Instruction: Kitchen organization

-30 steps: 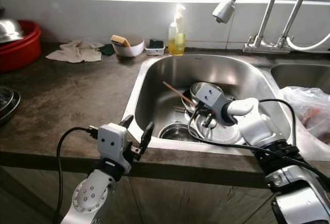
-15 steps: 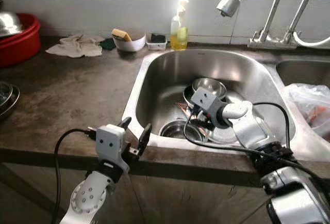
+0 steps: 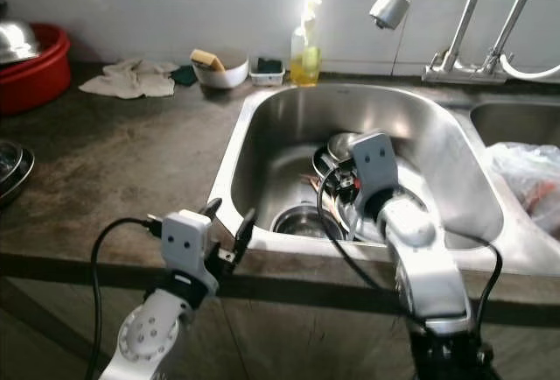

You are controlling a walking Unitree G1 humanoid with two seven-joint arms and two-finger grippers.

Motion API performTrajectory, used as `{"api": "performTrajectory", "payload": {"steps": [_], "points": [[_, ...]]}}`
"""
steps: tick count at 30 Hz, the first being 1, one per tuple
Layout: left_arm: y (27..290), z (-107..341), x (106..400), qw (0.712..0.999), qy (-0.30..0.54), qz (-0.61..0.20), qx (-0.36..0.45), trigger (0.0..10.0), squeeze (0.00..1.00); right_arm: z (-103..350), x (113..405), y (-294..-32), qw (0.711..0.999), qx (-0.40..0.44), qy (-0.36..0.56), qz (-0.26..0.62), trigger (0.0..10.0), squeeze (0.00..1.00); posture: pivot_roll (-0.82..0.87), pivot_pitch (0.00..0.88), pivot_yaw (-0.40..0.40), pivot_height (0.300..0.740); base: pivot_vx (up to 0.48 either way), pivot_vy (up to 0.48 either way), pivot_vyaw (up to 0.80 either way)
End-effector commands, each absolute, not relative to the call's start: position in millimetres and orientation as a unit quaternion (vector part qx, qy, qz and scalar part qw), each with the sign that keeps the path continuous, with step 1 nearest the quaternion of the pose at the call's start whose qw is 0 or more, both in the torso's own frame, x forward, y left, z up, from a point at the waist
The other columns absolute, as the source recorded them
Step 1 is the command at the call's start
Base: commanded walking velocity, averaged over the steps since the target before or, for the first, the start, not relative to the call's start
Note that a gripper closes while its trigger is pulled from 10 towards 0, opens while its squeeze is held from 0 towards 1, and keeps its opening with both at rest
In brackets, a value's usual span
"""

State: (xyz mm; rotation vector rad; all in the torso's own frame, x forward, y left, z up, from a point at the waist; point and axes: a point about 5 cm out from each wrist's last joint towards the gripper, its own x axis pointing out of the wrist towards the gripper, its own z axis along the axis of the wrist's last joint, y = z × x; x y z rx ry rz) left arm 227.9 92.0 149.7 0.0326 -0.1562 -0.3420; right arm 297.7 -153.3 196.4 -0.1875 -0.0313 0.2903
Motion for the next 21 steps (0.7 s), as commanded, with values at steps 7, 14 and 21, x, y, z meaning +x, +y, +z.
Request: {"api": "performTrajectory", "payload": {"steps": [7, 14, 21], "points": [[93, 146, 228, 0.983, -0.067, -0.172, 0.011, 10.0, 0.00, 199, 261, -138, 0.989, -0.051, -0.066, 0.122, 10.0, 0.00, 0.08, 0.082, -0.016, 0.740, 0.000, 0.000, 0.00], [93, 147, 229, 0.982, -0.067, -0.174, 0.010, 10.0, 0.00, 196, 259, -130, 0.992, -0.026, -0.065, 0.106, 10.0, 0.00, 0.09, 0.066, -0.017, 0.740, 0.000, 0.190, 0.51], [94, 147, 228, 0.982, -0.070, -0.173, 0.009, 10.0, 0.00, 199, 263, -128, 0.992, -0.016, -0.069, 0.102, 10.0, 0.00, 0.09, 0.059, -0.021, 0.740, 0.000, 0.411, 0.80]]}}
